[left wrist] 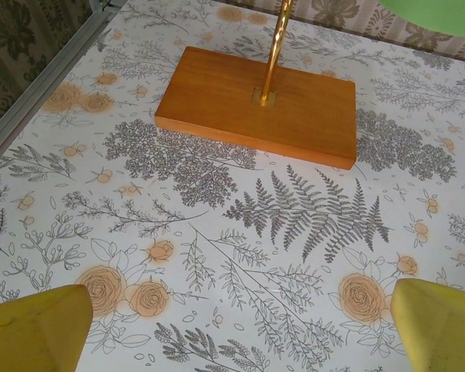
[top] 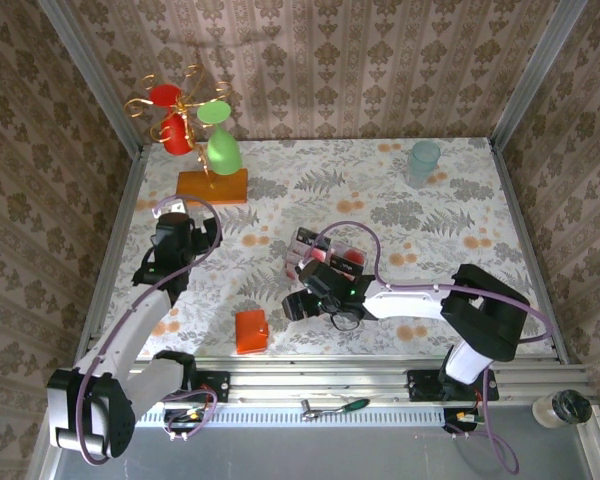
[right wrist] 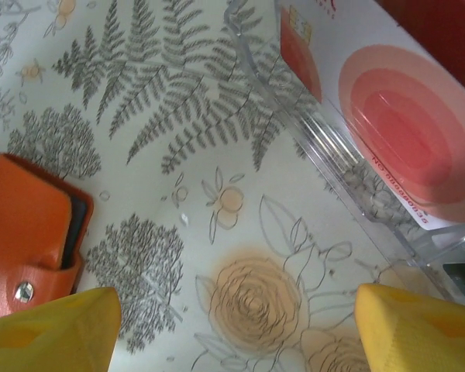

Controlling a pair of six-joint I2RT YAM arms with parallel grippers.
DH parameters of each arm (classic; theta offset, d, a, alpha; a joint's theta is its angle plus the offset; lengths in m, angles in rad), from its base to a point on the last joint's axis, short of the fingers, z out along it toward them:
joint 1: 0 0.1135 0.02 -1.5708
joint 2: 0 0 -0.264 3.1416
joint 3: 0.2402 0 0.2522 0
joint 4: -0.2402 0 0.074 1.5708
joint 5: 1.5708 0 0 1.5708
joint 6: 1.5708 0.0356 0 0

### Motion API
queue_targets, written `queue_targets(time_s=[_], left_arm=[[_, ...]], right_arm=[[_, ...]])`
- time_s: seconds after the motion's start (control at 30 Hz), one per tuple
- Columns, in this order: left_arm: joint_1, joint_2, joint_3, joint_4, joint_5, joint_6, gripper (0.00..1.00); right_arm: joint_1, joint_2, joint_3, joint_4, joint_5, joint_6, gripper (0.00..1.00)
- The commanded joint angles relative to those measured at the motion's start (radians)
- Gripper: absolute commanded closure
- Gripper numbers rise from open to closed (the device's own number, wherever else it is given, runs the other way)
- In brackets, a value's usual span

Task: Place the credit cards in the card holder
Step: Move the storage box to the center of the table.

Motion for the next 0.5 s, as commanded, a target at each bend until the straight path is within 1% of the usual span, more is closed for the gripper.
queue_targets(time_s=[0.0,0.23,0.47], left_arm=[[-0.007,-0.029,0.016,-0.011,-0.008,-0.002,0.0],[-0.008,-0.037,0.012,-0.02,-0.004,-0.008,0.0],[-0.008,-0.046,0.01,-0.024,0.007,-0.011,0.0]], right_arm=[[-0.028,0.039,0.032,0.015,0.039,-0.017,0.19],[-0.083,0.079,0.07,0.02,0.054,-0.047,0.19],[-0.178,0.102,0.103,0.024,0.05,-0.095,0.19]])
